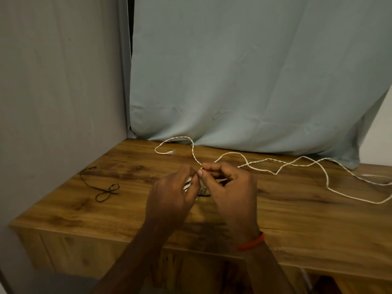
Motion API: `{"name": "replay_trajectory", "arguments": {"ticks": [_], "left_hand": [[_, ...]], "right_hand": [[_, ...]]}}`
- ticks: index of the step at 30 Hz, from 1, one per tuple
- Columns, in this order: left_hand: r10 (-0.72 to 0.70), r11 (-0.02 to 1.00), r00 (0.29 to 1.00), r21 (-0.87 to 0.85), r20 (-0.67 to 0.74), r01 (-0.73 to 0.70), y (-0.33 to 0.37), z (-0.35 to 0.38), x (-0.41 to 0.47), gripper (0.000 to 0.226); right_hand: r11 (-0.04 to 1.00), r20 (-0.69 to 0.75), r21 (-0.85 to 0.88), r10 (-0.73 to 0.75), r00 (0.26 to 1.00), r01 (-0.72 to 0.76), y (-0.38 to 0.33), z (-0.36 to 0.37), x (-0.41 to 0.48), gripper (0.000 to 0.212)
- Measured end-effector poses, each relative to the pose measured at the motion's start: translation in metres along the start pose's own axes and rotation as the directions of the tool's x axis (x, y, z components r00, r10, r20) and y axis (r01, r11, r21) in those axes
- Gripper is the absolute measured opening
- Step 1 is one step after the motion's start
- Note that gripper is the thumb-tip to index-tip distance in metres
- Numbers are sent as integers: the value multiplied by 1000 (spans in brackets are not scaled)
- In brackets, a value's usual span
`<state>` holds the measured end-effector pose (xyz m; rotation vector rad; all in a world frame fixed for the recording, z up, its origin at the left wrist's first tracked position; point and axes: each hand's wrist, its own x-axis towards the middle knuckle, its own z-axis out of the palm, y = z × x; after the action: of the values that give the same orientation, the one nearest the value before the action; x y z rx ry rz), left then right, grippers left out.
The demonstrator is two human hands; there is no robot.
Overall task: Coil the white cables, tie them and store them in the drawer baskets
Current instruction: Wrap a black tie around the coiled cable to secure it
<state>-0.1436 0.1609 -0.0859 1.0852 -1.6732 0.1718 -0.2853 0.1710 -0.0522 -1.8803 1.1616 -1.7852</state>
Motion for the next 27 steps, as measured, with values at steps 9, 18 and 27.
{"name": "replay_trajectory", "arguments": {"ticks": [9,18,27], "left_hand": [[46,991,999,-122,1,-45,1,-3,2,20],[-2,954,1000,-299,21,8,7,-5,3,7],[-57,912,996,-403,66,79,16,-5,-1,11]], "right_hand": [[986,147,113,104,984,-121,-6,-10,9,10],[999,242,-32,-27,970,36,-9,-22,22,8],[749,339,-468,-337,878,469,-13,-25,21,20]]}}
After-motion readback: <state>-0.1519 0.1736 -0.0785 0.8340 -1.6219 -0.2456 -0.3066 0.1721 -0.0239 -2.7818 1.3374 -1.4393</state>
